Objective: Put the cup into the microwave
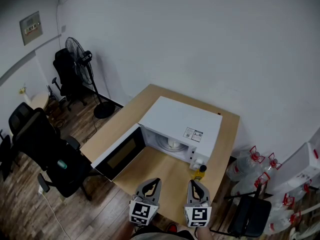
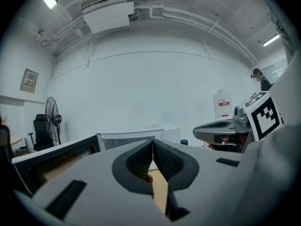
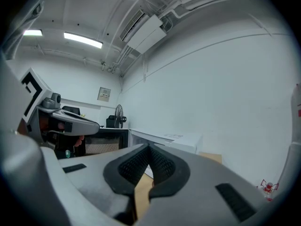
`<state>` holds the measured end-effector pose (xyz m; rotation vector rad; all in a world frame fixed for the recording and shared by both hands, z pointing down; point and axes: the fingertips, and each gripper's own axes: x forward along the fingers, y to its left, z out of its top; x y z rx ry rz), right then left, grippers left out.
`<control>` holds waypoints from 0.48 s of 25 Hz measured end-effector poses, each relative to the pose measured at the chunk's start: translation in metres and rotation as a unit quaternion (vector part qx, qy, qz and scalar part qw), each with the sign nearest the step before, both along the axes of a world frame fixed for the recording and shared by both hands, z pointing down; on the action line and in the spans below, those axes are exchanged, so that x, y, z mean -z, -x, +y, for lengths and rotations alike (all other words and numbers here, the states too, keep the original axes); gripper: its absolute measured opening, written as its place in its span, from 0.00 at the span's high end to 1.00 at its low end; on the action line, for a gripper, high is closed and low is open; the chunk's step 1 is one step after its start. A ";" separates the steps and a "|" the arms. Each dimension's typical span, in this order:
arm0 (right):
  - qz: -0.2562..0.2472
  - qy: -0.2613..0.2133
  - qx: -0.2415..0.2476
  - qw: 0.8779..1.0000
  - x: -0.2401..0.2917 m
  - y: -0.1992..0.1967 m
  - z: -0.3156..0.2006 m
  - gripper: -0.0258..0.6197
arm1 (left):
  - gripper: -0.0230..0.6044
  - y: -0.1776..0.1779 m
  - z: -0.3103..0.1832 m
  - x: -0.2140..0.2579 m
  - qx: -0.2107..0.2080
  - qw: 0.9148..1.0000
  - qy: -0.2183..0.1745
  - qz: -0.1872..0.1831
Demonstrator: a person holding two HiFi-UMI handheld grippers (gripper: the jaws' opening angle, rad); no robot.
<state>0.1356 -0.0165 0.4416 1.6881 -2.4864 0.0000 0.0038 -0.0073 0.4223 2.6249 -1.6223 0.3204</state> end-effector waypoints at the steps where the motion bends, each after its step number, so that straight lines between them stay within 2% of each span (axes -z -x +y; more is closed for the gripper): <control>1: 0.000 0.000 0.001 1.000 0.000 0.000 0.000 0.93 | 0.92 0.000 0.000 0.000 0.000 1.000 0.000 0.000; 12: -0.001 -0.002 0.005 1.000 0.000 0.000 0.000 0.93 | 0.92 -0.001 -0.001 0.000 -0.002 1.000 0.000 -0.001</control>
